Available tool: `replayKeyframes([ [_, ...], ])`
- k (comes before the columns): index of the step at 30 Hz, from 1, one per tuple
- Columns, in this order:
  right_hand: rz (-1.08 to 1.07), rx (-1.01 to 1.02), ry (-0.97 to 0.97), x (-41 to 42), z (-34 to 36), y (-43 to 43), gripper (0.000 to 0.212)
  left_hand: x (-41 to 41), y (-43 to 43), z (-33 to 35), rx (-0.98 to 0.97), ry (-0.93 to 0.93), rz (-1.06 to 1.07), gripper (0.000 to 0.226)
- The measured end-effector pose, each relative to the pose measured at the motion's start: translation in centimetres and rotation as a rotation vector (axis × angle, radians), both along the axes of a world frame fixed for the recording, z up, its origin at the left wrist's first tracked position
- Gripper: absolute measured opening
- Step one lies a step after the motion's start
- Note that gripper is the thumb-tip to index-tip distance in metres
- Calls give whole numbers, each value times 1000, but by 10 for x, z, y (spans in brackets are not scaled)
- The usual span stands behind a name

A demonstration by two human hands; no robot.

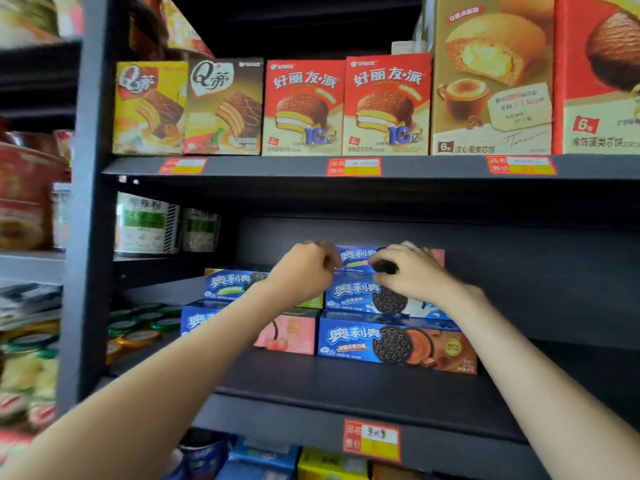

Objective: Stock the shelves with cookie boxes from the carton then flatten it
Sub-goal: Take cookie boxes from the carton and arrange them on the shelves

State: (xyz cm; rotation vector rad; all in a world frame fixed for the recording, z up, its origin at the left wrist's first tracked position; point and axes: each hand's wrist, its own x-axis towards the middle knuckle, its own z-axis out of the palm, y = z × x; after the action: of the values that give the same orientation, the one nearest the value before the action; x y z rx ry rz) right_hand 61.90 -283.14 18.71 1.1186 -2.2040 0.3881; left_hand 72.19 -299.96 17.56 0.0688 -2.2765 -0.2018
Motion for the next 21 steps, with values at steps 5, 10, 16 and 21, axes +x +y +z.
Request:
replayKeyframes([
  [5, 262, 162, -60, 55, -10, -50, 39, 56, -42, -19, -28, -218, 196, 21],
  [10, 118, 323, -96, 72, -31, -87, 45, 69, -65, -49, -48, -450, 200, 44],
  [16, -19, 357, -126, 76, -53, -93, 60, 71, -70, -54, -223, -431, 253, 48],
  [21, 45, 258, -246, 82, -53, -85, 64, 80, -70, -54, -262, -442, 285, 63],
])
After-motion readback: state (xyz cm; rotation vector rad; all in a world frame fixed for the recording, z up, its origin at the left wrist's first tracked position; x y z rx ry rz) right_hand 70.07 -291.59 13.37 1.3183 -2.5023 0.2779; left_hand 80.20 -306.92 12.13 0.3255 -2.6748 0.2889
